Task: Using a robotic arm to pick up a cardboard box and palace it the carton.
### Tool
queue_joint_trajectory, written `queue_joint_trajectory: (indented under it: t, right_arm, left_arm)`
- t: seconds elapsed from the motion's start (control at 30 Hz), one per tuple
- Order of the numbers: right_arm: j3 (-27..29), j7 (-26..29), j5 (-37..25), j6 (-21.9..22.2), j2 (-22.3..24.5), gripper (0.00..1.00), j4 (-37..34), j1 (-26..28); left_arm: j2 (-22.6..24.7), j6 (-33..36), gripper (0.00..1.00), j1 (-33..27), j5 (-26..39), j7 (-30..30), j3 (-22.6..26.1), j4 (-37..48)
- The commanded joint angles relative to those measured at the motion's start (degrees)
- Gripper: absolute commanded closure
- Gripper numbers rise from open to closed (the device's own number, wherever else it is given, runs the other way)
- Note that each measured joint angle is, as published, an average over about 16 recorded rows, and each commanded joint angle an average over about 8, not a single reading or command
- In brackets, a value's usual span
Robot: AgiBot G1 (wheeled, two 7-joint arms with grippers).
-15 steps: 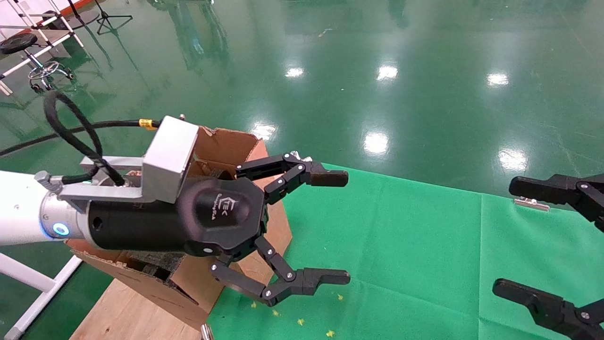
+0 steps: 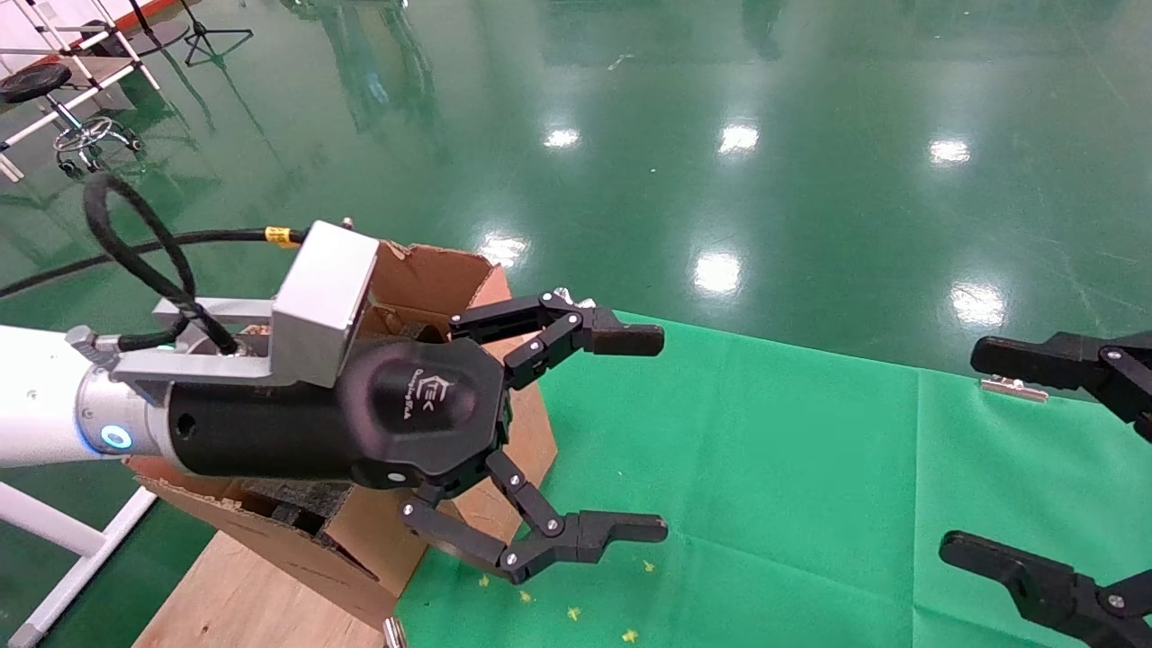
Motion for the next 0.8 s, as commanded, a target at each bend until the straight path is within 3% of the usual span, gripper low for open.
queue_joint_trajectory:
  t: [0.03,0.07,0.3,0.33,0.57,0.8]
  right_arm:
    - [0.0,0.0,0.0,0.0,0.0,0.01,0.0,0.0]
    - [0.0,0.0,0.0,0.0,0.0,0.09,0.0,0.0]
    - [0.0,0.0,0.0,0.0,0.0,0.95,0.0,0.0]
    - [0.0,0.0,0.0,0.0,0.0,1.0,0.0,0.0]
    - [0.0,0.0,0.0,0.0,0.0,1.0,0.0,0.0]
    - [0.0,0.0,0.0,0.0,0.0,1.0,0.0,0.0]
  left_arm:
    - [0.0,0.0,0.0,0.0,0.0,0.0,0.0,0.0]
    - [0.0,0.0,0.0,0.0,0.0,0.0,0.0,0.0]
    - [-0.8,-1.5,0.0,-0.5,3.2,0.2,0.5,0.0]
    - [-1.1,-2.1,0.0,-0.8,4.5,0.3,0.8,-0.1]
    - [-2.3,-6.8,0.0,-4.2,14.5,-1.3,3.0,-0.2]
    - [-2.4,-8.4,0.0,-6.0,17.8,-1.6,3.6,-0.7]
